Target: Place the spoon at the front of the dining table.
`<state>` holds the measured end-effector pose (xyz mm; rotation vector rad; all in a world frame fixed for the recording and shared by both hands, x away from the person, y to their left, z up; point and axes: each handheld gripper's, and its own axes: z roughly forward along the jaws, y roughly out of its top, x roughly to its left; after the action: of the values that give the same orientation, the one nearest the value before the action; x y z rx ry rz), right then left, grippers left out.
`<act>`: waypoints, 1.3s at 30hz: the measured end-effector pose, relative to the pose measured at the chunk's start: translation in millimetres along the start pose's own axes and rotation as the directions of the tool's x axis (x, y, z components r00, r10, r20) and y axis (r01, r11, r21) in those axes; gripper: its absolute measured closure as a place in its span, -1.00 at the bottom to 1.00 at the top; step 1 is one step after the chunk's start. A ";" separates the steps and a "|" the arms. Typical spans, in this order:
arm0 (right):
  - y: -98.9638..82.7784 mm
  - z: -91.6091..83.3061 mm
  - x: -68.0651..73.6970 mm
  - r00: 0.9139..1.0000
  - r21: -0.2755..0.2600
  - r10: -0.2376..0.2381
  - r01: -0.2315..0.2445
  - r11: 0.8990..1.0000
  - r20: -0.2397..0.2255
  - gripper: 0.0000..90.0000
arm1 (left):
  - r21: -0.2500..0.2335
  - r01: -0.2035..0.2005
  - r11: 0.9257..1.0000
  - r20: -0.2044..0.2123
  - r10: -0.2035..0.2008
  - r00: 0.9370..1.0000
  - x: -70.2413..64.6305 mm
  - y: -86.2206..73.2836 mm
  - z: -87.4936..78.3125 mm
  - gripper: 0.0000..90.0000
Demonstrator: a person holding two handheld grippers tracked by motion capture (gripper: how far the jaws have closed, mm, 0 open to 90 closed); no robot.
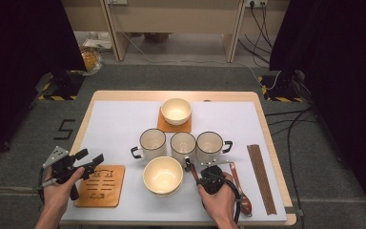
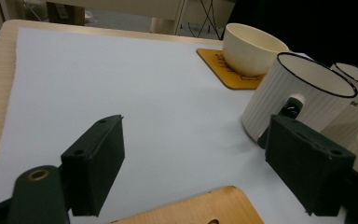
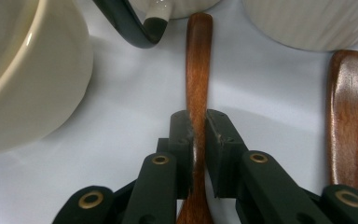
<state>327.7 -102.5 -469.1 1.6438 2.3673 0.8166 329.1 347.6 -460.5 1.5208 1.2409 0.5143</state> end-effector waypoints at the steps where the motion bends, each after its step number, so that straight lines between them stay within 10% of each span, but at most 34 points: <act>1: 0.0 -0.2 -0.2 1.000 0.001 0.010 -0.010 1.000 -0.004 0.80 | 0.000 0.000 1.000 0.000 0.000 1.000 0.0 0.0 0.0 -0.58; 20: 0.3 -1.0 -3.4 1.000 0.001 0.015 -0.015 1.000 0.007 0.79 | -0.002 0.001 1.000 0.000 -0.001 1.000 0.1 0.1 -0.2 -0.58; 39: 0.6 -0.9 8.8 0.991 -0.002 -0.096 0.097 0.995 0.089 0.66 | -0.007 0.002 1.000 0.001 -0.002 1.000 1.1 0.1 -0.6 -0.58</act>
<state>324.4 -94.8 -466.5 1.5169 2.3594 0.7181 329.0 348.8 -460.5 1.5139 1.2388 0.5158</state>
